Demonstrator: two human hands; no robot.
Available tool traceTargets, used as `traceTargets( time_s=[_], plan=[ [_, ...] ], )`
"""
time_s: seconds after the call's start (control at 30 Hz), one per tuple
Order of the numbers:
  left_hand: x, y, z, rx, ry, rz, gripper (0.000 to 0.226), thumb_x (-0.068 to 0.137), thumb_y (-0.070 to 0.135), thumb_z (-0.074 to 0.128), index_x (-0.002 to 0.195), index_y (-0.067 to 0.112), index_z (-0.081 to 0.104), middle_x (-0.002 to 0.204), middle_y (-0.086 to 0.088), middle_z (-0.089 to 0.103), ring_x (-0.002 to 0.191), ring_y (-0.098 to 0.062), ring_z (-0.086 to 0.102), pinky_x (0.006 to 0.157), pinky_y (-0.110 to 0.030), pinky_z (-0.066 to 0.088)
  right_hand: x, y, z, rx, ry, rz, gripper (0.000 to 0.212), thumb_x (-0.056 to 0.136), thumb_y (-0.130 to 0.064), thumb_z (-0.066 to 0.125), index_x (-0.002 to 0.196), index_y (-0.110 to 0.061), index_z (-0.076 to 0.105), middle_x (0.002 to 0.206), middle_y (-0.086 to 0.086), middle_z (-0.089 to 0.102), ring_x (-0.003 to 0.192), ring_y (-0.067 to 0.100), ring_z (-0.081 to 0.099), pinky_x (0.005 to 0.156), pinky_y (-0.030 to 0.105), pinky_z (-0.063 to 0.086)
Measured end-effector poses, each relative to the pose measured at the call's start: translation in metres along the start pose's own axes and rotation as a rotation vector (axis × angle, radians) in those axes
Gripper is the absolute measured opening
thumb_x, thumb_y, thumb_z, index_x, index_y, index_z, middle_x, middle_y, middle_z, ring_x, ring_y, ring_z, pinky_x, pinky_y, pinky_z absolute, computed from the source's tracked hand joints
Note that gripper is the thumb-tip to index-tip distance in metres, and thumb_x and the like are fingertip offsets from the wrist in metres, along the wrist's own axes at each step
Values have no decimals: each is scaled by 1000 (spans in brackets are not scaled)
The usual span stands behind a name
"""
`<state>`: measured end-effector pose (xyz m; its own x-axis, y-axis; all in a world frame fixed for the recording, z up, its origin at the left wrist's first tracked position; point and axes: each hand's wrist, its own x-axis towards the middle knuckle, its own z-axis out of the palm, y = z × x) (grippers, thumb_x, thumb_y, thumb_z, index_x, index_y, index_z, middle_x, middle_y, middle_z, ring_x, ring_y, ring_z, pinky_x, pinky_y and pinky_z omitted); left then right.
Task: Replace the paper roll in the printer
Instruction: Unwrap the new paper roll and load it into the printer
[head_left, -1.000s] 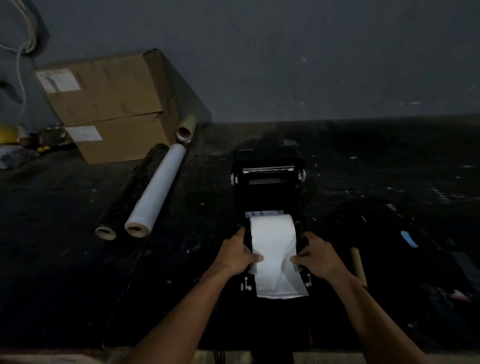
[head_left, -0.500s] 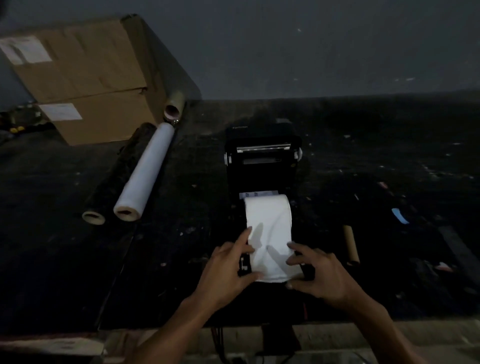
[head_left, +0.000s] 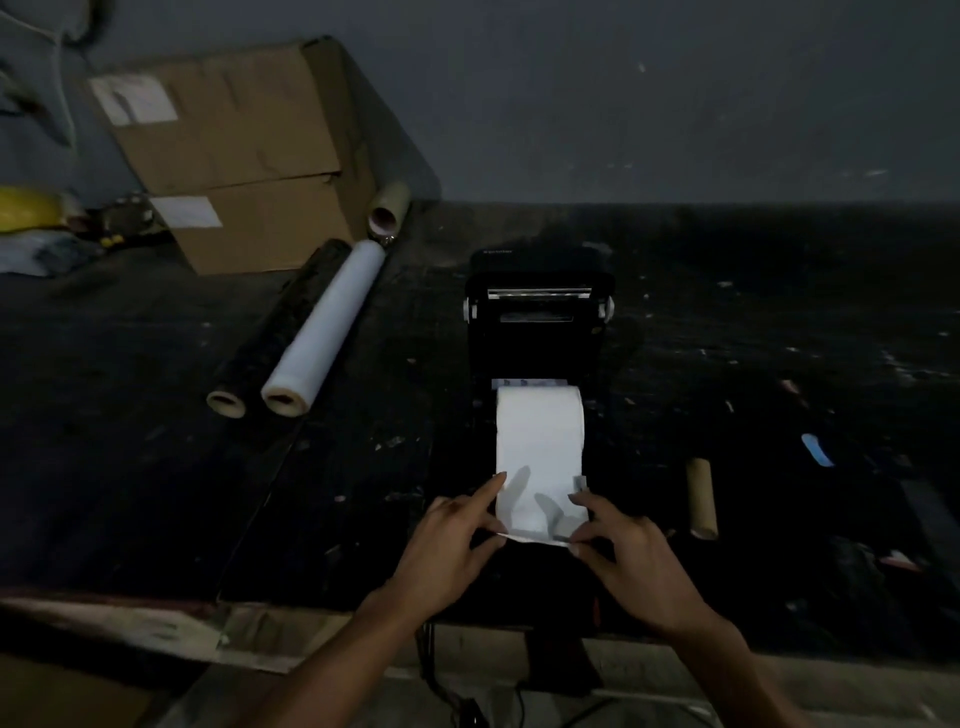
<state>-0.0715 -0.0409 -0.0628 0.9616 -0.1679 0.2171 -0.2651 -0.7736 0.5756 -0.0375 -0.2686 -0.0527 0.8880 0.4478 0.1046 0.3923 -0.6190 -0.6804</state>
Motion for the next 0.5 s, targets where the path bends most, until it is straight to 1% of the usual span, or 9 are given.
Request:
traceTargets(
  time_s=[0.1, 0.17, 0.23, 0.3, 0.4, 0.5],
  plan=[
    [-3, 4, -3, 12, -28, -44, 72, 84, 21, 67, 146, 23, 29, 102, 9, 74, 104, -10, 63, 100, -30, 43, -2, -1, -1, 17, -7, -16, 41, 81, -17, 66, 121, -19, 55, 97, -10, 73, 91, 2, 64, 73, -2, 35],
    [-5, 9, -5, 12, -49, -71, 75, 83, 19, 69, 147, 24, 29, 99, 9, 74, 103, -8, 63, 100, -32, 45, -4, -1, -1, 35, -32, -19, 48, 82, -18, 65, 127, -21, 49, 93, -8, 74, 93, 5, 64, 76, 8, 41],
    [-8, 13, -6, 11, -64, -91, 78, 81, 18, 70, 147, 24, 28, 97, 8, 74, 103, -8, 63, 99, -32, 46, -6, -1, -1, 57, -73, -11, 53, 83, -19, 64, 132, -22, 44, 92, -8, 74, 94, 6, 64, 82, 20, 46],
    [-11, 17, -7, 7, -67, -123, 78, 81, 16, 70, 146, 22, 28, 97, 6, 75, 104, -10, 63, 100, -31, 46, -7, 0, -3, 75, -101, -11, 55, 82, -17, 64, 133, -23, 42, 91, -9, 74, 94, 7, 64, 85, 24, 48],
    [-13, 20, -7, -4, -91, -162, 80, 81, 15, 70, 147, 20, 27, 97, 5, 75, 104, -10, 64, 100, -27, 45, -7, 1, -4, 77, -132, -22, 57, 82, -15, 64, 132, -24, 42, 90, -8, 74, 91, 6, 65, 86, 25, 49],
    [-13, 20, -9, -20, -138, -175, 83, 80, 17, 71, 148, 25, 24, 96, 7, 75, 102, -6, 64, 99, -23, 45, -7, 4, -4, 78, -171, -16, 57, 80, -13, 64, 131, -25, 42, 88, -11, 74, 87, -1, 63, 80, 13, 45]
  ],
)
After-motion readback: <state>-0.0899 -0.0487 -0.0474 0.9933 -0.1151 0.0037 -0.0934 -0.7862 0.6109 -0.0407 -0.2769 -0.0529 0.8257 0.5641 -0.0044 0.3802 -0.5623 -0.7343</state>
